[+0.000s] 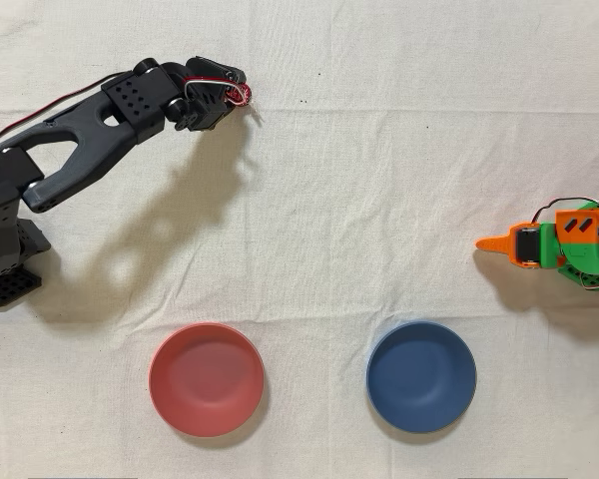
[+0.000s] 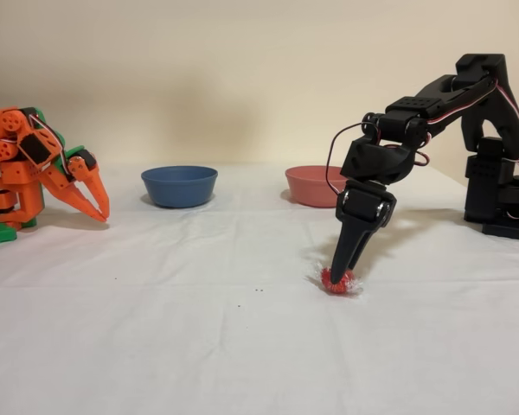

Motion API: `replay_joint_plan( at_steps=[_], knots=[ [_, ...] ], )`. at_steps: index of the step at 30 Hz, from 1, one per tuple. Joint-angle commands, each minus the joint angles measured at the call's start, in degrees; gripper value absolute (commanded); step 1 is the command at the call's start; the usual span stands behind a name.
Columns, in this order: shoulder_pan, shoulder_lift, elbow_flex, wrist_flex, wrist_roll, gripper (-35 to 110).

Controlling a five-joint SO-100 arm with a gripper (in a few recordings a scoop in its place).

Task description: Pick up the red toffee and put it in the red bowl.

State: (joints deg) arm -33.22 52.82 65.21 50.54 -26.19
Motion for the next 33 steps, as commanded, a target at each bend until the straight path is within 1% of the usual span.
replay_joint_plan(
  at_steps=[1,14,21,33],
  knots=[
    [-0.97,5.19,-1.76,1.49,-0.62,10],
    [2.29,17.49,-3.96,12.48,-4.57,10],
    [5.01,26.72,0.09,16.08,-5.80,11],
    [16.61,43.07,8.44,20.65,-12.57,11]
  ],
)
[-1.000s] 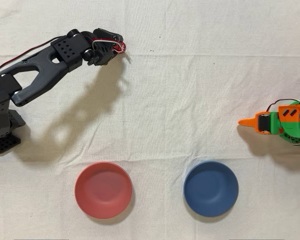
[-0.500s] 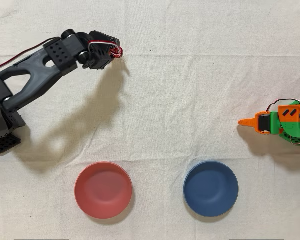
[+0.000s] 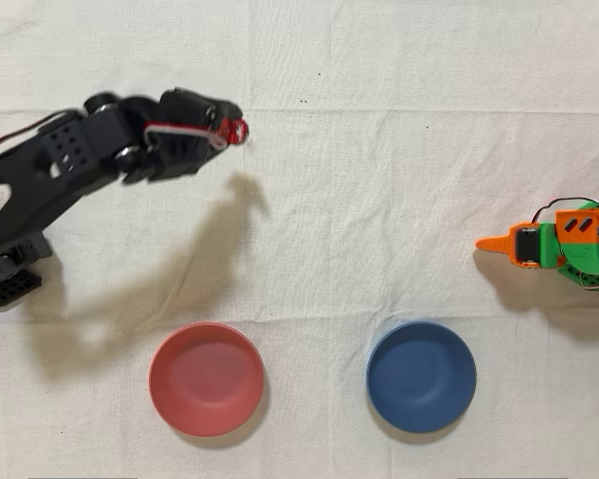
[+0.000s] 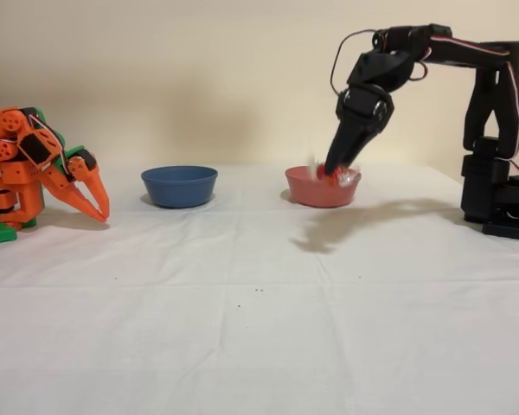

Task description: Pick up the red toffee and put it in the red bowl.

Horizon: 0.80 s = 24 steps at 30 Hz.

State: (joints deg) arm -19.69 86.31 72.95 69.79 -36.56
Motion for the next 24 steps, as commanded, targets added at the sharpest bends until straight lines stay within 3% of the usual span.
replay_joint_plan(
  at_steps=[1,24],
  knots=[
    [4.31,10.55,1.14,1.67,-2.72,11],
    [33.84,16.35,10.28,-3.60,-13.18,11]
  ],
)
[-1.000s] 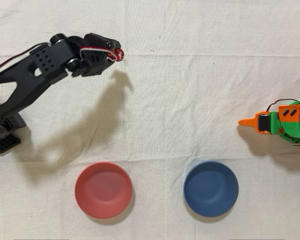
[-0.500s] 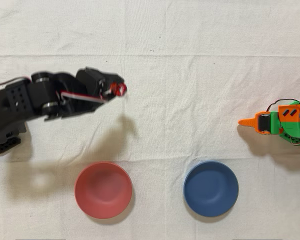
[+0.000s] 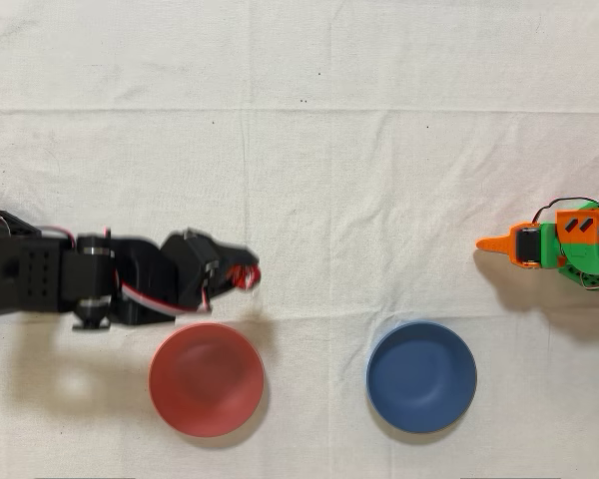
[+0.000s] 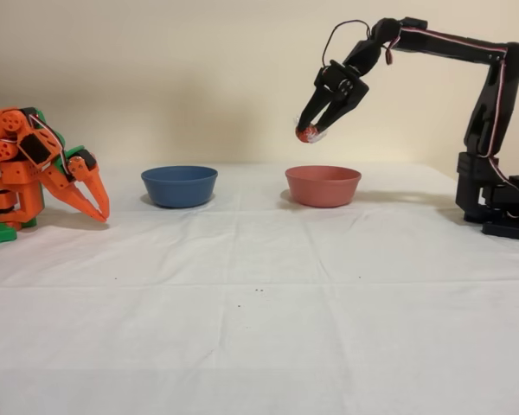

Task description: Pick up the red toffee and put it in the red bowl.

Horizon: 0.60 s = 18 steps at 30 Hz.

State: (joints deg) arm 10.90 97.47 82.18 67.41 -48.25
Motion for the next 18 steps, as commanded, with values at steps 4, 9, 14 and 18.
replay_joint_plan(
  at_steps=[4,9,14,18],
  knots=[
    [7.56,5.62,3.52,-3.08,-3.52,11],
    [13.36,5.71,5.71,-5.36,-6.42,11],
    [18.46,5.01,8.26,-8.70,-8.79,11],
    [21.97,4.83,10.72,-10.81,-10.20,11]
  ],
)
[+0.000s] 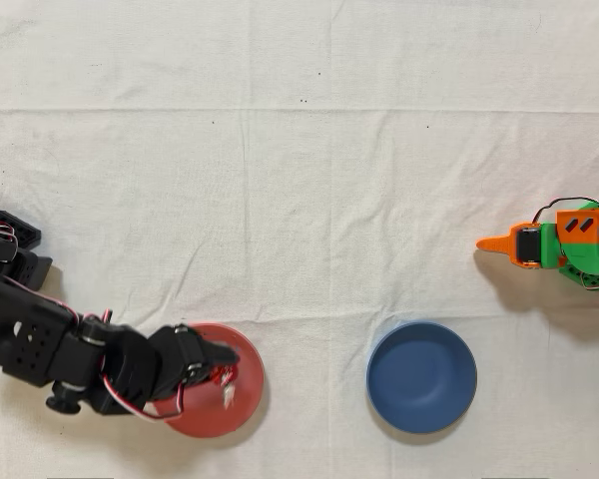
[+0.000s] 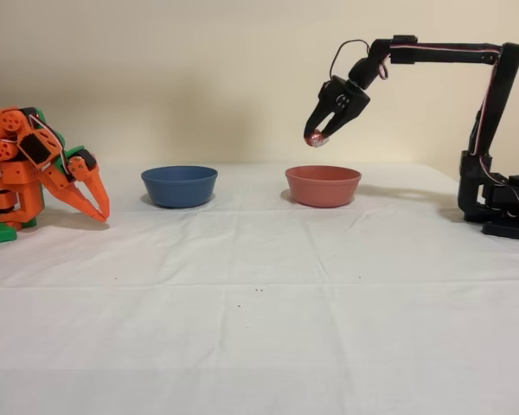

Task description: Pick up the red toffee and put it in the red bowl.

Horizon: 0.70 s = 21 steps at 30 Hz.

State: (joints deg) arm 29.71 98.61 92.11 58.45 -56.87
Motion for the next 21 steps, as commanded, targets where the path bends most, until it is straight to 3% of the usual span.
replay_joint_plan(
  at_steps=[1,21],
  knots=[
    [3.87,3.60,1.41,-2.37,-1.85,11],
    [10.28,-0.97,7.29,-8.09,-3.52,11]
  ],
)
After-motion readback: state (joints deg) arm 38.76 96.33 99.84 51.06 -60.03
